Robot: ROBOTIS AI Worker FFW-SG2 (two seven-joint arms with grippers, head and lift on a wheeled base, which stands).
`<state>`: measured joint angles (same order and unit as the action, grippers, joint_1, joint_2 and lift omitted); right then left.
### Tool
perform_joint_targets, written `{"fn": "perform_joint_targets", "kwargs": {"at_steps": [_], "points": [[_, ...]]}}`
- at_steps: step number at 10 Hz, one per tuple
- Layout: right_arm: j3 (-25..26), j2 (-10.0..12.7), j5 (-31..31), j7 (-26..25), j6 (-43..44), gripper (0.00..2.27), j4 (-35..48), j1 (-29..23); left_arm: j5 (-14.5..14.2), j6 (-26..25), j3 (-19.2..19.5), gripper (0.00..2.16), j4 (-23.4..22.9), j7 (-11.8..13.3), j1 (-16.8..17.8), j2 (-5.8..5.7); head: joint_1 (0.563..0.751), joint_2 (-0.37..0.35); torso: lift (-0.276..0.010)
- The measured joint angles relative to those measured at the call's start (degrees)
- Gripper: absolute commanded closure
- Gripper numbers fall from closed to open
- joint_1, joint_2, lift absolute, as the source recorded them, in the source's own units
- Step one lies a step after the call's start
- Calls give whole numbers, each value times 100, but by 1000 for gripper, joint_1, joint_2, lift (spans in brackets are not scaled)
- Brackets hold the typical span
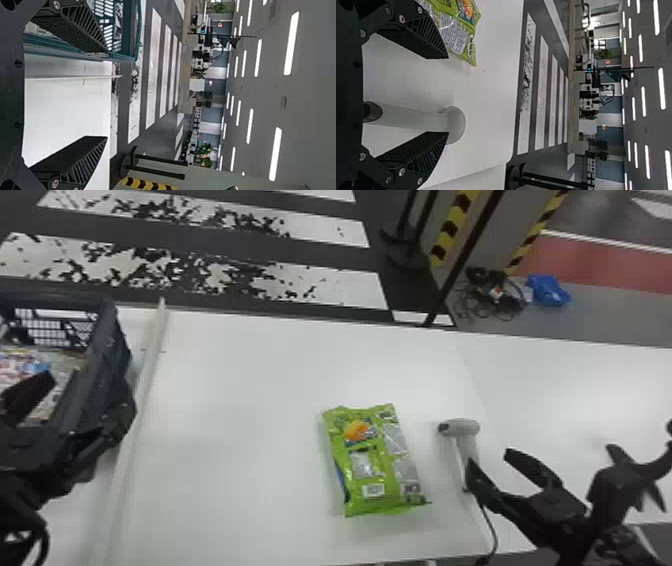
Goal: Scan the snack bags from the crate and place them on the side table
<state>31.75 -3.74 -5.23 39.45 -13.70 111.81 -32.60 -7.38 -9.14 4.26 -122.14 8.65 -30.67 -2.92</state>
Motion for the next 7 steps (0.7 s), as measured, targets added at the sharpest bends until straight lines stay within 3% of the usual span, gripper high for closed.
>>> {"fn": "perform_joint_targets", "kwargs": {"at_steps": [3,7], "points": [[-308,-275,457,-7,-847,60,-42,243,2,-266,-150,90,9,-93,55,-27,695,-246,-95],[-822,-763,959,-137,-1650,63,-643,1026,0,-396,-280,90,81,-92,164,-58,695,-254,-95]]}}
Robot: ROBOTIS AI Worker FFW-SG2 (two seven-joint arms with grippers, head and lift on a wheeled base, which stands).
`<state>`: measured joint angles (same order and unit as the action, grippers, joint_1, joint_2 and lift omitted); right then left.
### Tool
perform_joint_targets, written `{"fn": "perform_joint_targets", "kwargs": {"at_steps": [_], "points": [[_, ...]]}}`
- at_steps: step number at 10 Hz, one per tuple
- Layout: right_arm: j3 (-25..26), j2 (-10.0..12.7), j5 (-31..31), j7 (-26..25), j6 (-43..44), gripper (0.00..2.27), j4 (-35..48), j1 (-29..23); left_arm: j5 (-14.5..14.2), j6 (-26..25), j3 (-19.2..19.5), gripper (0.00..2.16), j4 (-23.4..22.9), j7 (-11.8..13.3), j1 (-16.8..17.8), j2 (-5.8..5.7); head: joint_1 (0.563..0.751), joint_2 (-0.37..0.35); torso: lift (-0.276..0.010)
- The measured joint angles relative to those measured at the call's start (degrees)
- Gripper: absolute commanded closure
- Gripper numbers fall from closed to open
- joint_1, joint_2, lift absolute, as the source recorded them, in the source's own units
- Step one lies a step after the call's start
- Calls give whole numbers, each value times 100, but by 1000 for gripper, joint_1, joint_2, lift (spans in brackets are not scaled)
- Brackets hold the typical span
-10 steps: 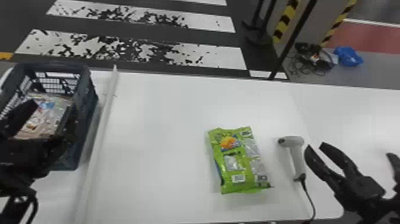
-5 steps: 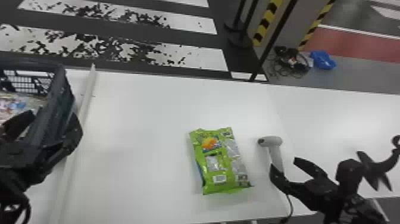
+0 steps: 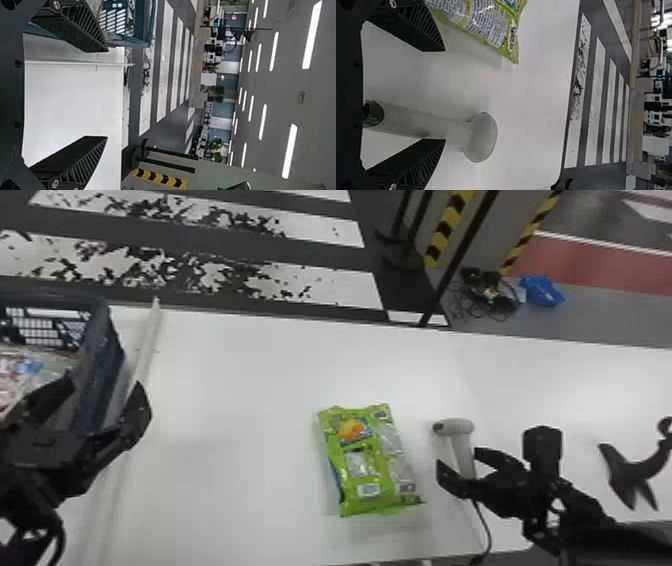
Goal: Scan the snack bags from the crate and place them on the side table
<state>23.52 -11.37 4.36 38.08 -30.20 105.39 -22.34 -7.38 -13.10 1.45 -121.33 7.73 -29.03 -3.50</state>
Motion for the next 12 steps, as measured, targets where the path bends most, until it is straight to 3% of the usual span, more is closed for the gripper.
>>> {"fn": "perform_joint_targets", "kwargs": {"at_steps": [1,2,3,4,5,7,9,12], "points": [[-126,-132,112,-45,-74,120,-216,213,0,-3,-5,90,28,0,9,-4,695,-255,-95],[-228,-246,199,-63,-166,333,-417,417,0,-4,-5,90,42,0,10,-9,695,-258,-95],[-309,-345,264,-65,-283,809,-597,600,0,-5,-5,90,46,0,0,-12,695,-262,-95],[-361,-410,327,-64,-349,1588,-728,722,0,-5,-5,90,46,0,-16,-14,695,-266,-95],[-406,-440,396,-83,-381,2030,-777,771,0,-5,-5,90,41,2,-28,-14,695,-269,-95],[-426,-445,432,-211,-325,2250,-785,757,1,-5,-12,90,33,9,-41,-11,695,-275,-95],[-354,-419,429,-231,-164,2250,-540,550,1,-5,-29,90,35,9,-47,-8,695,-278,-95],[-12,-130,369,-82,-506,2250,783,-347,0,-4,-31,90,38,9,-38,-7,695,-279,-95]]}}
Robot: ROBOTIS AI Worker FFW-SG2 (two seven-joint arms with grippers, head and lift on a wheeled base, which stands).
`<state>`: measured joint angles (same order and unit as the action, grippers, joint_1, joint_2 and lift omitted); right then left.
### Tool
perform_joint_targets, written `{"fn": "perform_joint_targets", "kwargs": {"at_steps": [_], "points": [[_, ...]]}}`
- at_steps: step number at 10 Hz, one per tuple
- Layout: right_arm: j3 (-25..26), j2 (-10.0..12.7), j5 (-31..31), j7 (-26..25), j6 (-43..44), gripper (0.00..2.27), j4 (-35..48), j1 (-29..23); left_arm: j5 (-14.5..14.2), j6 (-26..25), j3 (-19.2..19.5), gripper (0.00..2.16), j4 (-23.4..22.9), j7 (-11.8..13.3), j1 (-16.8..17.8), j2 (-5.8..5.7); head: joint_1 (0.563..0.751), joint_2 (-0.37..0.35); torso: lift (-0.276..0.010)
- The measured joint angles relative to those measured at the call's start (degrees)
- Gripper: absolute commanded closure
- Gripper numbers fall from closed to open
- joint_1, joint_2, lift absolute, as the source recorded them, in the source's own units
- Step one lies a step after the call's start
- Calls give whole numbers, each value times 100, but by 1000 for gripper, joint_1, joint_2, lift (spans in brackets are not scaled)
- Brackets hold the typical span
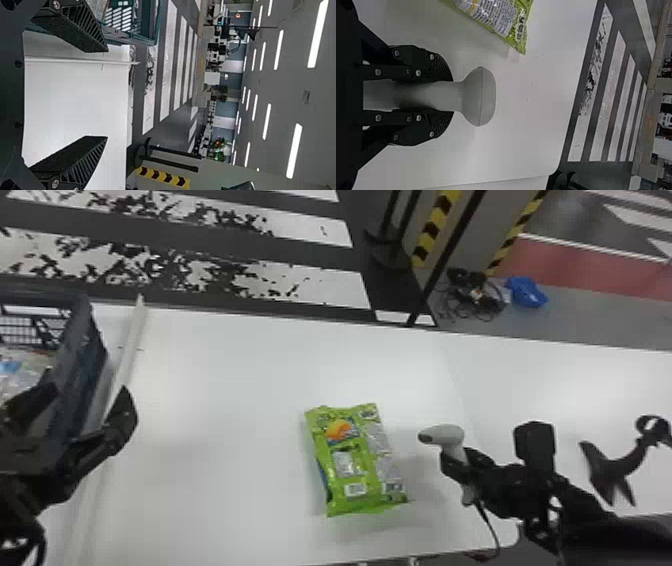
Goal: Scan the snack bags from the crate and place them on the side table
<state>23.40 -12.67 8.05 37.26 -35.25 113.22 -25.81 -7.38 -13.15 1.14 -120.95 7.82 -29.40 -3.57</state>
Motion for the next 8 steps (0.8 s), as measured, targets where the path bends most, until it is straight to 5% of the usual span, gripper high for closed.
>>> {"fn": "perform_joint_targets", "kwargs": {"at_steps": [4,8], "points": [[158,449,-22,293,-822,2250,1260,-829,0,4,23,90,1,0,-34,34,695,-255,-95],[162,621,-46,514,-1029,2250,1664,-1197,0,18,77,90,-6,-9,-98,80,695,-230,-95]]}}
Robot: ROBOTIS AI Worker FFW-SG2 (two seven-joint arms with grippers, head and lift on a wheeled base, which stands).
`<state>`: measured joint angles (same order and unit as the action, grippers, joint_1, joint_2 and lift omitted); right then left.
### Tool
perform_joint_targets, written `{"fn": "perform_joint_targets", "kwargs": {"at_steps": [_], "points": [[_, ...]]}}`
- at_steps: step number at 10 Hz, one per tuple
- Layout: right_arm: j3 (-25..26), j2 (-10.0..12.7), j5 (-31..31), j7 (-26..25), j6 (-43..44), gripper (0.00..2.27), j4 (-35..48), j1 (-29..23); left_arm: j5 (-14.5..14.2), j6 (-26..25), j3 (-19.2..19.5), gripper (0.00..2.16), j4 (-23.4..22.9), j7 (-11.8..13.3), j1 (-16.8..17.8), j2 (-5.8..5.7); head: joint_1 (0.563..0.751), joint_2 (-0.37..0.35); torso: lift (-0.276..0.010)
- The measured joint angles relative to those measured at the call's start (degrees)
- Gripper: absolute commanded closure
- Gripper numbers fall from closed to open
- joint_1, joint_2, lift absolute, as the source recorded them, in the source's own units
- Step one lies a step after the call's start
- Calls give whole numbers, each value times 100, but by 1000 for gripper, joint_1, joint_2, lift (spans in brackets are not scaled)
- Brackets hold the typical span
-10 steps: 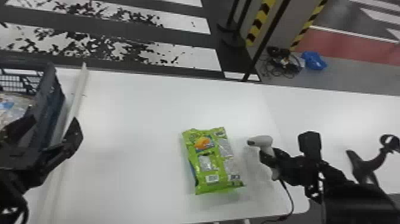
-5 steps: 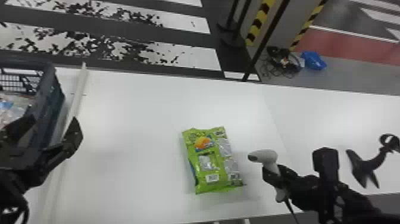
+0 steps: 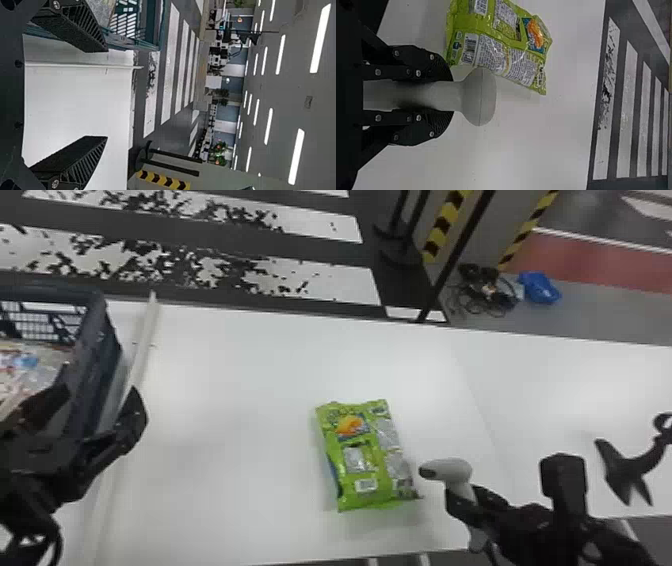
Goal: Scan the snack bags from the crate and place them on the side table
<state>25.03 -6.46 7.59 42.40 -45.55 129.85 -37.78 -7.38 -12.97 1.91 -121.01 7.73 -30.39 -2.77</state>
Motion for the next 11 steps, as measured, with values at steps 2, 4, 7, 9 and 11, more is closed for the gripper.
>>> {"fn": "perform_joint_targets", "kwargs": {"at_steps": [2,4,7,9,11], "points": [[5,64,-5,138,-264,2250,206,-98,0,0,4,90,7,0,-2,10,695,-220,-95],[0,102,-52,288,-405,2250,332,-149,-3,0,17,90,14,1,-3,14,695,-208,-95],[-46,127,-100,413,-450,2250,401,-190,0,0,13,90,17,2,-2,22,695,-187,-95],[-87,126,-97,471,-437,2250,410,-194,0,0,11,90,17,5,-2,22,695,-180,-95],[-158,119,-67,529,-434,2250,389,-194,-3,0,11,90,21,7,-7,22,695,-169,-95]]}}
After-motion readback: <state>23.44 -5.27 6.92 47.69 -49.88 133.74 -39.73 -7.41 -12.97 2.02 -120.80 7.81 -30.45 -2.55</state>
